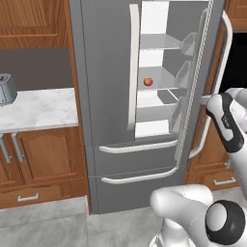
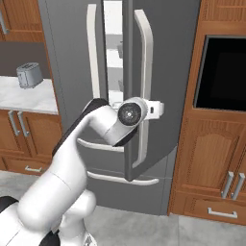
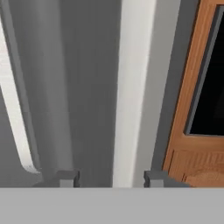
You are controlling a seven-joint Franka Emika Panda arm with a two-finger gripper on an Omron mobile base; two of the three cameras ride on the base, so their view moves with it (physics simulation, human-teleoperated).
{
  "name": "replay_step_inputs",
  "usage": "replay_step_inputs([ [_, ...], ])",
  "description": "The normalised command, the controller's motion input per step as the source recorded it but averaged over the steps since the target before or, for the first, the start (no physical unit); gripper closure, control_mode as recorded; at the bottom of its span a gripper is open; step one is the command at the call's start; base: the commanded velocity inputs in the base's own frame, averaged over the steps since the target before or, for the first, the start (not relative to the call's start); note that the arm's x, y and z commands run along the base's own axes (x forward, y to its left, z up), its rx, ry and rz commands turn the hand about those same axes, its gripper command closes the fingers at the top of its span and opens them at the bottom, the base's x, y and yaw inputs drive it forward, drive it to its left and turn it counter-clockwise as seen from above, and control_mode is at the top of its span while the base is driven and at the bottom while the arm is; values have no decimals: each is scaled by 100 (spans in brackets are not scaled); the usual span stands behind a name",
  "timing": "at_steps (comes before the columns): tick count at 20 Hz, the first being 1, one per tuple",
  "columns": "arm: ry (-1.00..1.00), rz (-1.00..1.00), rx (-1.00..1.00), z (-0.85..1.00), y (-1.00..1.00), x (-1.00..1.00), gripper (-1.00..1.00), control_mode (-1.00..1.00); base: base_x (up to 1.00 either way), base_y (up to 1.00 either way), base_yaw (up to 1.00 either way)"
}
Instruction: Retrieve the banana and peach from the fridge and place them into the bowl on the dining table.
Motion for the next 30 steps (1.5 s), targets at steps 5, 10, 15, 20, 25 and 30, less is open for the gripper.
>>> replay_step_inputs([
  [5,-14,1,-15,43,3,-97,-100,-100,0,0,0],
  [10,-12,0,-33,76,40,-90,-100,-100,0,0,0],
  [15,0,1,-67,38,98,-44,-100,-100,0,0,0],
  [20,26,0,-71,7,100,-8,-100,-100,0,0,0],
  [25,29,-1,-55,2,83,25,-100,-100,0,0,0],
  [30,16,0,-23,-2,14,42,-100,-100,0,0,0],
])
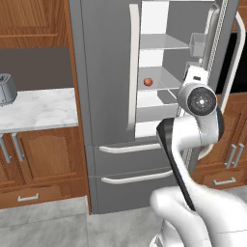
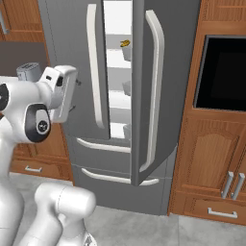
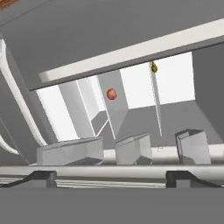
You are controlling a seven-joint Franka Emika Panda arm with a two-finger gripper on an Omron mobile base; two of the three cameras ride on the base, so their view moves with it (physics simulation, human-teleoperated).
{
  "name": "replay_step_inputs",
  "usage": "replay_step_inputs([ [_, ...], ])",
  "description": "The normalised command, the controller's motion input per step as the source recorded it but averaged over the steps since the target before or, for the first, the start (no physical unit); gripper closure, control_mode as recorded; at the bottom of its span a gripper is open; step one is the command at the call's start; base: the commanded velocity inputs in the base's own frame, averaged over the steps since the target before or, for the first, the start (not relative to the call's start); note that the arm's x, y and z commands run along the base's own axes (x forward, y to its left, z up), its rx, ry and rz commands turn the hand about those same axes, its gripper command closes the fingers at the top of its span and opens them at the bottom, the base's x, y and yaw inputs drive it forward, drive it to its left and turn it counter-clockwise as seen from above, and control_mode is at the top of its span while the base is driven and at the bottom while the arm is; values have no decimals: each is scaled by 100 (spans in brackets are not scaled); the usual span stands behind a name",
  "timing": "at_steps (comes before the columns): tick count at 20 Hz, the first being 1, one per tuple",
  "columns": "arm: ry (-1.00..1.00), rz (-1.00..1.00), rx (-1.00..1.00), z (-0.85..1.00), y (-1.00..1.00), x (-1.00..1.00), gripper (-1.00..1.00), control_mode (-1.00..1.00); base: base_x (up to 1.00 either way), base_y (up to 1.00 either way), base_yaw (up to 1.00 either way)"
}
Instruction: Retrieve the banana and peach from the fridge and place them into the bowl on the dining table.
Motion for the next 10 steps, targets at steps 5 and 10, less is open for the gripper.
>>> replay_step_inputs([
  [5,0,0,-8,-22,0,63,-100,-100,0,0,0],
  [10,0,-1,-4,-49,-11,81,-100,-100,0,0,0],
])
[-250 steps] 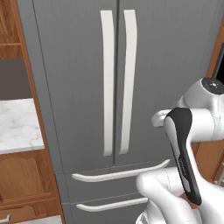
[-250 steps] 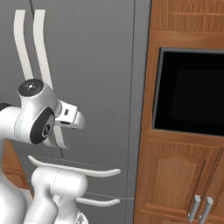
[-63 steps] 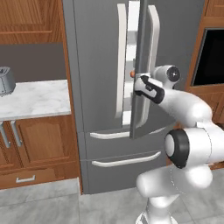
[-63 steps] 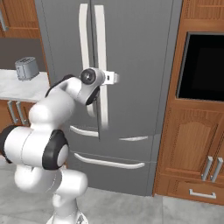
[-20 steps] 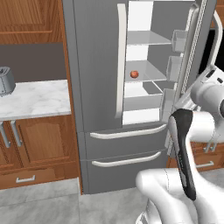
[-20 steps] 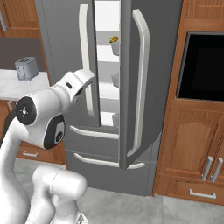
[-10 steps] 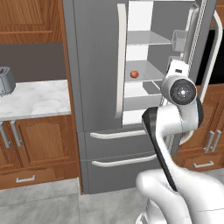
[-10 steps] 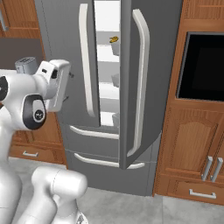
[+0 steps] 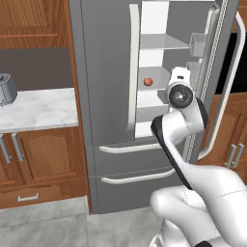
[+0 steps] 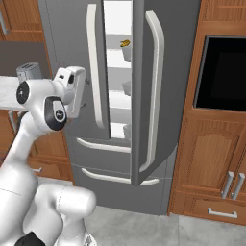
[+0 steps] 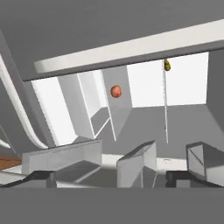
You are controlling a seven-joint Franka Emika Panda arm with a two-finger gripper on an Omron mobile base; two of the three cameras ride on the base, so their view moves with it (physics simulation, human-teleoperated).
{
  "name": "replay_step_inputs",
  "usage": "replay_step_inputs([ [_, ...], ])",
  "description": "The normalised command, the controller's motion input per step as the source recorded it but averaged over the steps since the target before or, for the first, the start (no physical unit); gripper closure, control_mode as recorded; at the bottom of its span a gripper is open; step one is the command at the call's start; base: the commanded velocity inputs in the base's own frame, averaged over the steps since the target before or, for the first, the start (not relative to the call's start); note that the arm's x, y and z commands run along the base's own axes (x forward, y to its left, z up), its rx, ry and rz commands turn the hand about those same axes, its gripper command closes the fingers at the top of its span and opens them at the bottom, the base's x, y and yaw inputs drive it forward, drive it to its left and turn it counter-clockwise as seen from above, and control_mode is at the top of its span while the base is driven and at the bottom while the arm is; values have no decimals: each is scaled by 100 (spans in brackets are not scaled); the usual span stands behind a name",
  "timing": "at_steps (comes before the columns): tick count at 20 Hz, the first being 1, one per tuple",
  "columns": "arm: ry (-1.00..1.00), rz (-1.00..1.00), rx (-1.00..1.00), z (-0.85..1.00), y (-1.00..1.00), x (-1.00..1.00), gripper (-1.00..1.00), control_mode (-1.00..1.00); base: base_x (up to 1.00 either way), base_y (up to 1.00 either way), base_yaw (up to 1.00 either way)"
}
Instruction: Retrieve the banana and peach from the fridge and place them into the bowl on the dining table.
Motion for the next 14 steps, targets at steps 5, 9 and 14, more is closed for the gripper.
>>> replay_step_inputs([
  [5,0,0,0,-35,-27,79,-100,-100,0,0,0],
  [9,0,-4,0,-20,-33,62,-100,-100,0,0,0],
  [14,0,-13,0,-1,-33,16,-100,-100,0,0,0],
])
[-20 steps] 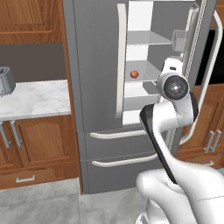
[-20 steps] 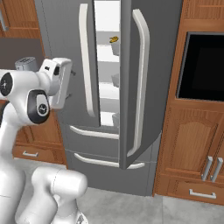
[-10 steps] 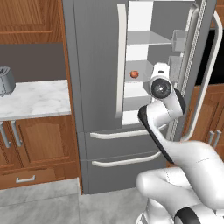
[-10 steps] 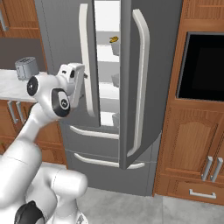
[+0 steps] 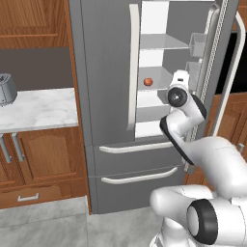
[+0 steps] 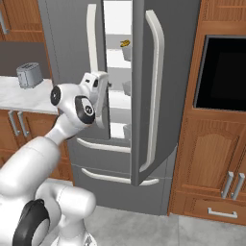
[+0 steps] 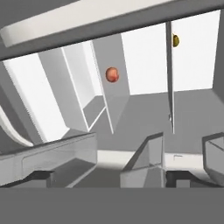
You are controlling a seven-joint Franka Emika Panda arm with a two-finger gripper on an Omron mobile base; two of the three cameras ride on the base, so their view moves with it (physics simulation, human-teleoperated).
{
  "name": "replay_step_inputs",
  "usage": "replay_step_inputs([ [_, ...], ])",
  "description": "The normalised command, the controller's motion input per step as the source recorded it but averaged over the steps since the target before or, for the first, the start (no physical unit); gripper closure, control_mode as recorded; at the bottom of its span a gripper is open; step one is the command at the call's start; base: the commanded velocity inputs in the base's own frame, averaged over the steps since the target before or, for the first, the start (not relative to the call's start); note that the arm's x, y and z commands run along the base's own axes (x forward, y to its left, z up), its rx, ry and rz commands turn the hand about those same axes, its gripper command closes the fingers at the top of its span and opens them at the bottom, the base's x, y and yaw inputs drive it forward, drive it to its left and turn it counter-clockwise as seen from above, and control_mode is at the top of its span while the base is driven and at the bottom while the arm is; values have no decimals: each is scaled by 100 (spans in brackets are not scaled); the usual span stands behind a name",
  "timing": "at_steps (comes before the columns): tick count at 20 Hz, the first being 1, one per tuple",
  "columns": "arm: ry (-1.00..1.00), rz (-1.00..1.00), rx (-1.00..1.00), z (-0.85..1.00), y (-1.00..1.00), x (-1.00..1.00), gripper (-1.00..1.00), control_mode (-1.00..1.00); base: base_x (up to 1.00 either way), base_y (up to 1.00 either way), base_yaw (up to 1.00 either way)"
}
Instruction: Retrieve the banana and peach from the fridge and place them into the bowl on the dining table.
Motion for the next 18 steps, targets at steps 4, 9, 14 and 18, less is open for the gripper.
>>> replay_step_inputs([
  [4,-4,-17,-1,14,-1,-19,-100,-100,0,0,0],
  [9,-13,-16,-3,39,0,-26,-100,-100,0,0,0],
  [14,0,-12,6,28,0,-17,-100,-100,0,0,0],
  [18,25,0,1,-4,8,14,-100,-100,0,0,0],
])
